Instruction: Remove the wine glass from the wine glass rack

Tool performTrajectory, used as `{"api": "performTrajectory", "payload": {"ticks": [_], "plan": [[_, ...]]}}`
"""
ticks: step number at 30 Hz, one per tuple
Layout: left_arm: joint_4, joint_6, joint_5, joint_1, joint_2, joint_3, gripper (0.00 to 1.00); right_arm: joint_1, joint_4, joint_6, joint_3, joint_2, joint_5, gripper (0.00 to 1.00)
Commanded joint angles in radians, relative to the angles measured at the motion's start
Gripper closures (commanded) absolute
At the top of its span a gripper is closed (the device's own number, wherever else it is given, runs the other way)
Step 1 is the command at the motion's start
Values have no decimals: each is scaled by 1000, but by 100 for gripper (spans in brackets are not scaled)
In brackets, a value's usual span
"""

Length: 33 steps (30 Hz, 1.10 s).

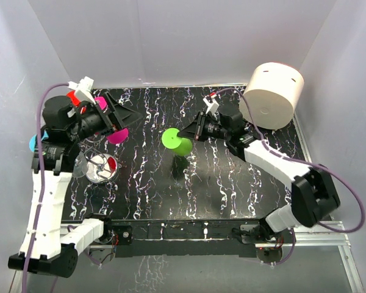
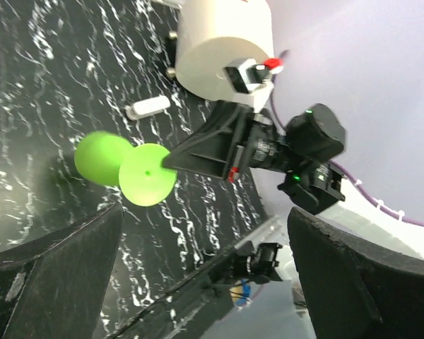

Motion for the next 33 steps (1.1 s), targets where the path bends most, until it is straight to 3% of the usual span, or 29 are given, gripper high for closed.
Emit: {"api": "performTrajectory", "payload": {"ticks": [1,9,12,16,22,28,33], "plan": [[342,-211,171,-20,-38,-137,1,10,-27,-275,12,-197,20,100],[349,-137,17,-240,17,-172,2,10,37,-353,-29,-343,29,100],[341,-89,-19,-261,19,-158,3,10,57,-341,-15,-360,17,100],[448,-125,41,-279,4,-240,5,10,132,-242,-19,-367,3,100],[414,-110,-21,-285,-31,-278,4,10,264,-100,-34,-354,-72,100],[536,-201,49,-295,-23,-336,25,10,346,-44,-38,-306,-113,100],[546,-212,58,-302,-22,-344,41,11,379,-26,-47,-297,-104,100]]}}
